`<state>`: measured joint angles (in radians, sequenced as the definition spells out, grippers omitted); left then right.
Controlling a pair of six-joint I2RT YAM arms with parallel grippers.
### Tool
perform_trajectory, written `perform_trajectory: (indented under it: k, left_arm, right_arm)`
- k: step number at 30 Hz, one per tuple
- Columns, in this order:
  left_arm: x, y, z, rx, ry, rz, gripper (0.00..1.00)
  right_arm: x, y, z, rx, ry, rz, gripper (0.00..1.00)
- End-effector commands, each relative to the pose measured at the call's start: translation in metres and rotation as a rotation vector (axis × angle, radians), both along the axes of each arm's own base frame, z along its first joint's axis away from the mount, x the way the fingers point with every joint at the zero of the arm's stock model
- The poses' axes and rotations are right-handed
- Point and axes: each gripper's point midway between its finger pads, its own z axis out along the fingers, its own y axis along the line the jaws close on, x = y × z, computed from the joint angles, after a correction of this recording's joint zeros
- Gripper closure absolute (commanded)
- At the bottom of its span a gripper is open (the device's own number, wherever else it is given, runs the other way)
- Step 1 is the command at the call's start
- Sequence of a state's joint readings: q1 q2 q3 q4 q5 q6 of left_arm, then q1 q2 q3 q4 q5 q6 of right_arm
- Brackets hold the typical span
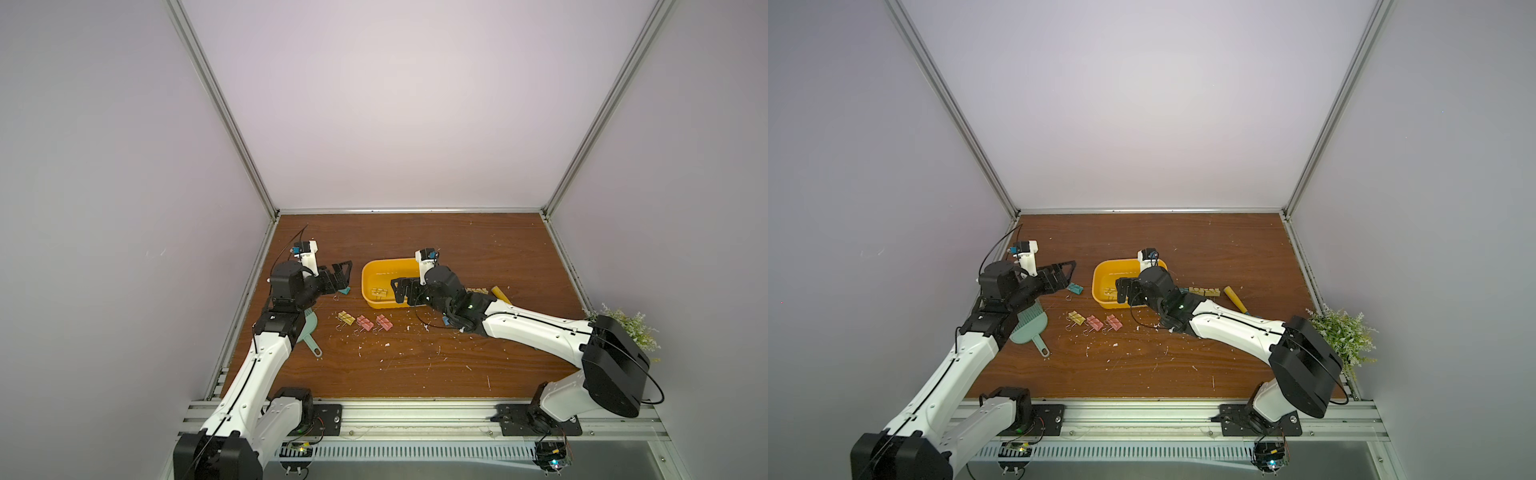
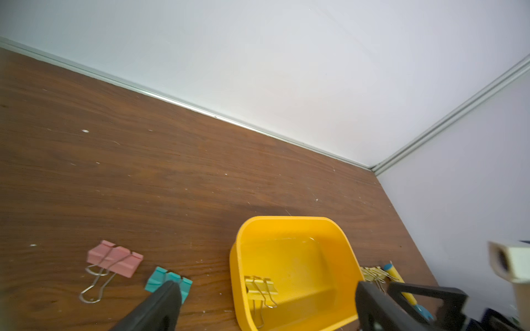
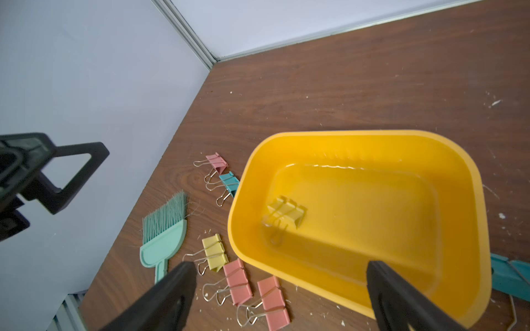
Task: Take out the binder clips from the storage box
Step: Pick up the binder clip from the storage box.
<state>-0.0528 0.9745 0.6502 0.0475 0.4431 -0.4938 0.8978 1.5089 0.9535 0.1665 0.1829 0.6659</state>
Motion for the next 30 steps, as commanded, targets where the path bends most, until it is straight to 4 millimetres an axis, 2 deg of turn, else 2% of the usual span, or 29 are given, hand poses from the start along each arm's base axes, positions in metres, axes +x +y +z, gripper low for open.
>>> perform_trajectory:
  k: [1, 4, 12, 17, 21, 26, 30]
  left_arm:
    - [-0.002, -0.026, 0.005, -0.084, 0.011, -0.114, 0.08]
    - [-0.004, -0.046, -0.006, -0.066, 0.069, -0.135, 0.12]
    - [-0.006, -0.075, -0.045, 0.138, 0.281, -0.104, 0.34]
    - [-0.009, -0.089, -0.057, 0.212, 0.328, -0.035, 0.39]
    - [-0.011, -0.089, -0.076, 0.172, 0.414, 0.049, 0.43]
    - [-0.013, -0.096, -0.085, 0.092, 0.492, 0.106, 0.44]
    - [-0.013, -0.095, -0.097, 0.027, 0.531, 0.172, 0.46]
  right_arm:
    - [0.0, 0.006, 0.018, 0.104, 0.007, 0.015, 0.01]
    - [0.002, 0.004, 0.01, 0.064, 0.03, -0.001, 0.01]
    - [0.009, -0.015, 0.0, 0.019, 0.062, -0.119, 0.01]
    - [0.009, -0.018, -0.002, 0.018, 0.066, -0.138, 0.01]
    - [0.01, -0.02, -0.005, 0.017, 0.07, -0.151, 0.01]
    - [0.01, -0.022, -0.009, 0.006, 0.078, -0.163, 0.01]
    - [0.01, -0.023, -0.01, -0.006, 0.08, -0.168, 0.01]
